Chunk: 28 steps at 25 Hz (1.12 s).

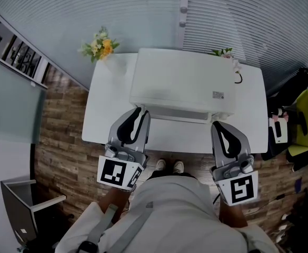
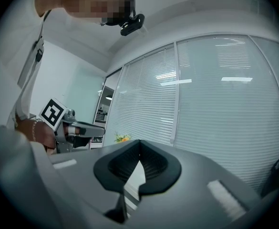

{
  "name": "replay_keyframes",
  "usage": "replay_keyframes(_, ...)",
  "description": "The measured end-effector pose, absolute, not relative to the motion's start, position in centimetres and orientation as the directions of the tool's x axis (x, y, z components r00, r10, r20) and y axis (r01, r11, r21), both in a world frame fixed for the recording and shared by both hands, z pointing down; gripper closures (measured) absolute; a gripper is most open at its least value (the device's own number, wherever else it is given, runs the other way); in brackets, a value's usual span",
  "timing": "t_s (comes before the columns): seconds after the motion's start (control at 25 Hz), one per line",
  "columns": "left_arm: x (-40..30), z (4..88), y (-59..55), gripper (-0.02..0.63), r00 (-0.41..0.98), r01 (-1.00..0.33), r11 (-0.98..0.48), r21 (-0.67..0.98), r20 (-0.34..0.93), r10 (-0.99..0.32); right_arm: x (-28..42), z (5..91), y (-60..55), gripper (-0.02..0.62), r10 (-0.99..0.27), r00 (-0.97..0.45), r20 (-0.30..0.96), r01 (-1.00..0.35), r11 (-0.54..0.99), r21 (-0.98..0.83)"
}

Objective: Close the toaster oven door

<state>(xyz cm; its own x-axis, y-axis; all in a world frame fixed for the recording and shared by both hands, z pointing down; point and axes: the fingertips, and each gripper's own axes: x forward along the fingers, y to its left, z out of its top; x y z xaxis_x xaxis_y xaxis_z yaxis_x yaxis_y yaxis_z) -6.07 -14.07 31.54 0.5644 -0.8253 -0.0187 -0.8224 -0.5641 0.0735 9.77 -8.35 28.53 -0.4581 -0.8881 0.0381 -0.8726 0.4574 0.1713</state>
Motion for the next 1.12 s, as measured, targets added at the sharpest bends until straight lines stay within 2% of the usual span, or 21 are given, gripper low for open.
replay_keyframes(0.4, -4.4, 29.7, -11.7, 0.529, 0.614, -0.787, -0.616, 0.043, -0.053, -0.788, 9.6, 28.7, -7.5, 0.591, -0.89, -0.454, 0.05, -0.873, 0.455, 0.178)
replay_keyframes(1.12, -4.0, 29.8, -10.1, 0.531, 0.624, -0.779, -0.626, 0.049, -0.046, -0.78, 9.5, 28.8, -6.1, 0.591, -0.89, -0.452, 0.056, -0.871, 0.454, 0.187)
